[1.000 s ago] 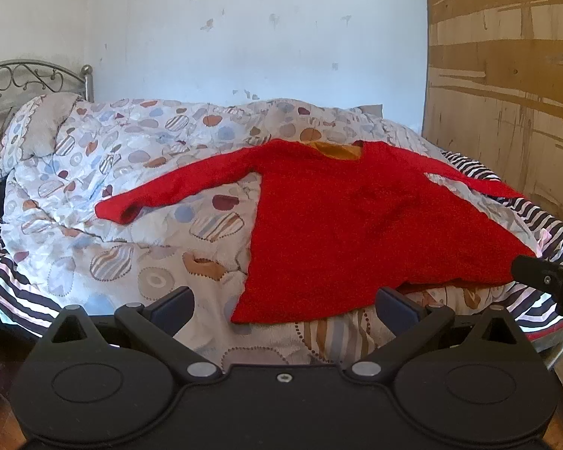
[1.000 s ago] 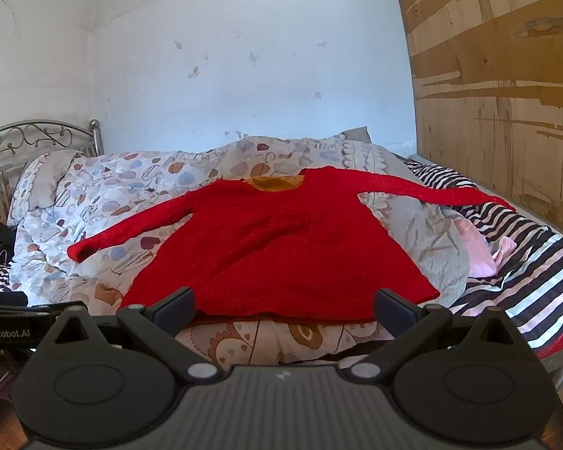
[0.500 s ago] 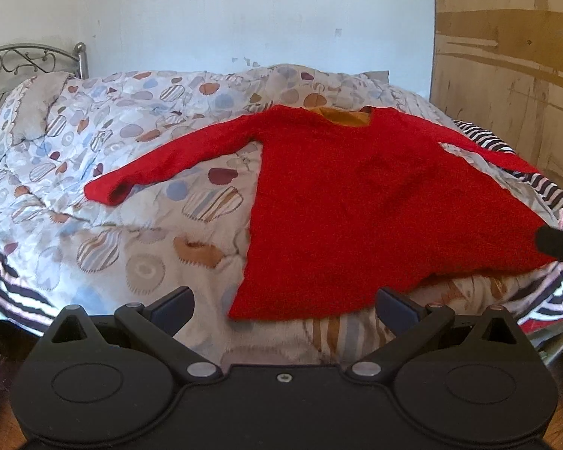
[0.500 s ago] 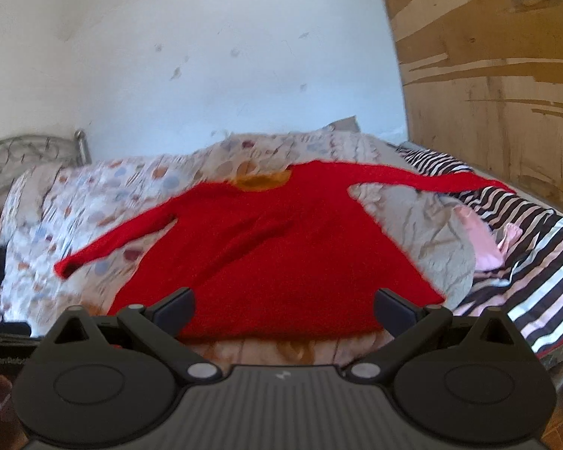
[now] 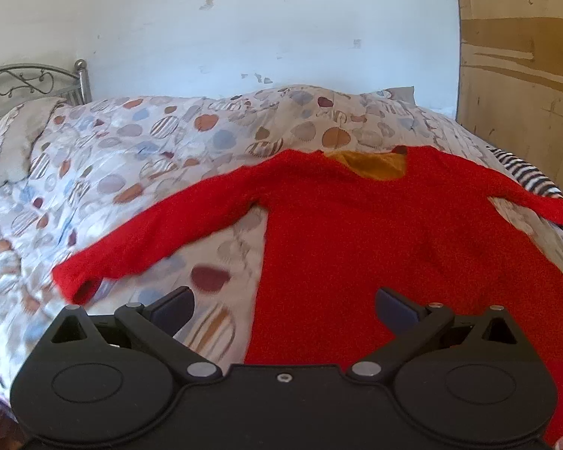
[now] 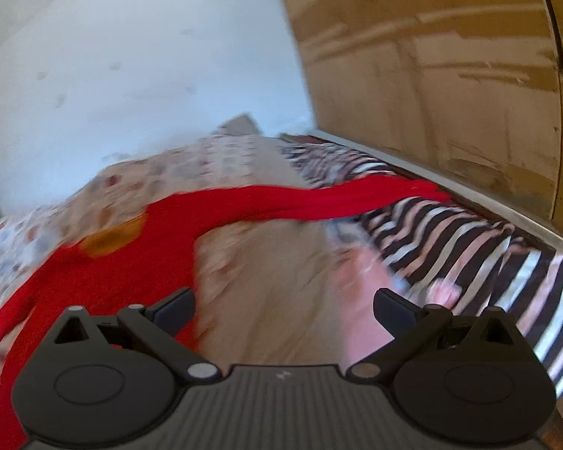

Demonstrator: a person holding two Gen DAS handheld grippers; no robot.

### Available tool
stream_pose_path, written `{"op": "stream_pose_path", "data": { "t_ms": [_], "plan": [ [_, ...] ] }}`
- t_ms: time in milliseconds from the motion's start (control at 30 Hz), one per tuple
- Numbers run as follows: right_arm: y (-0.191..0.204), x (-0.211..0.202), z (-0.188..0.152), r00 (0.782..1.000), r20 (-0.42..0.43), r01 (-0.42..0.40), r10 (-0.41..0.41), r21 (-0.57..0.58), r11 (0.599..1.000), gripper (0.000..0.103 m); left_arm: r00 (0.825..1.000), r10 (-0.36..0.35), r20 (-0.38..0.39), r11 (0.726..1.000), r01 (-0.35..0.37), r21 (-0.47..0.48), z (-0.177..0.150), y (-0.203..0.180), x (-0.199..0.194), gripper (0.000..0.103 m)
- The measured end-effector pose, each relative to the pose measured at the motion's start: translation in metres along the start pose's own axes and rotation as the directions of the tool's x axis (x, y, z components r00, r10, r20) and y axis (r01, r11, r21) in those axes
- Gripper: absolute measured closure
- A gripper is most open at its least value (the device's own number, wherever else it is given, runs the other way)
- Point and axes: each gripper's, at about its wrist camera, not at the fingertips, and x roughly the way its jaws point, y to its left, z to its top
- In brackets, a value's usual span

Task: Fold small clothes
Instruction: 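Reach the right gripper to the sweater sleeve end and close on it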

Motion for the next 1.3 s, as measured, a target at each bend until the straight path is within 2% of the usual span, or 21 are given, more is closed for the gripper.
{"op": "stream_pose_path", "data": {
  "t_ms": [200, 333, 500, 600, 667, 733, 800, 867, 900, 933, 967, 1033, 1133, 1300],
  "plan": [
    [-0.065, 0.080, 0.058, 0.996, 0.018, 0.084, -0.089, 0.169, 0.982, 0.000, 1.000, 0.010, 0.003, 1.000, -0.010, 0.005, 0.026, -0.018, 0.053, 0.001],
    [-0.101, 0.132, 0.071, 0.989, -0.009, 0.147, -0.150, 0.272, 0.951, 0.000, 1.000, 0.011, -0.013, 1.000, -0.011, 0.003, 0.031, -0.026, 0.088, 0.001],
    [-0.130, 0.177, 0.078, 0.983, -0.013, 0.179, -0.185, 0.327, 0.928, 0.005, 0.999, -0.014, -0.037, 1.000, 0.014, 0.004, 0.032, -0.028, 0.117, 0.001],
    [-0.141, 0.202, 0.082, 0.978, -0.027, 0.201, -0.205, 0.373, 0.906, 0.014, 0.999, -0.008, -0.038, 1.000, 0.008, 0.014, 0.032, -0.027, 0.126, 0.001],
    [-0.151, 0.217, 0.084, 0.975, -0.041, 0.214, -0.218, 0.426, 0.879, 0.025, 0.999, -0.006, -0.040, 1.000, 0.006, 0.017, 0.032, -0.026, 0.129, 0.001],
    [-0.161, 0.228, 0.085, 0.972, -0.050, 0.225, -0.231, 0.492, 0.841, 0.029, 0.999, -0.004, -0.044, 1.000, 0.005, 0.021, 0.032, -0.024, 0.131, 0.001],
    [-0.174, 0.238, 0.085, 0.969, -0.060, 0.232, -0.241, 0.563, 0.793, 0.039, 0.999, -0.002, -0.047, 1.000, 0.003, 0.024, 0.032, -0.022, 0.131, 0.001],
    [-0.183, 0.244, 0.084, 0.961, -0.070, 0.253, -0.267, 0.610, 0.751, 0.063, 0.999, 0.005, -0.049, 1.000, -0.004, 0.024, 0.035, -0.018, 0.131, 0.001],
    [-0.186, 0.247, 0.084, 0.958, -0.076, 0.263, -0.278, 0.623, 0.737, 0.070, 0.999, 0.008, -0.049, 1.000, -0.007, 0.021, 0.037, -0.016, 0.131, 0.001],
    [-0.188, 0.249, 0.084, 0.955, -0.079, 0.269, -0.285, 0.629, 0.729, 0.083, 0.999, 0.015, -0.050, 1.000, -0.014, 0.015, 0.040, -0.013, 0.130, 0.001],
    [-0.188, 0.250, 0.084, 0.954, -0.078, 0.273, -0.290, 0.631, 0.726, 0.090, 0.998, 0.023, -0.051, 1.000, -0.023, 0.007, 0.043, -0.010, 0.129, 0.001],
    [-0.186, 0.248, 0.086, 0.954, -0.055, 0.266, -0.295, 0.611, 0.745, 0.095, 0.998, 0.045, -0.046, 0.999, -0.046, -0.017, 0.051, -0.002, 0.125, 0.001],
    [-0.174, 0.239, 0.097, 0.949, -0.004, 0.269, -0.314, 0.530, 0.804, 0.096, 0.998, 0.067, -0.024, 0.997, -0.068, -0.047, 0.063, 0.011, 0.116, 0.001],
    [-0.124, 0.220, 0.134, 0.951, 0.103, 0.237, -0.290, 0.360, 0.903, 0.096, 0.995, 0.092, 0.031, 0.993, -0.090, -0.070, 0.079, 0.030, 0.101, 0.001]
  ]
}}
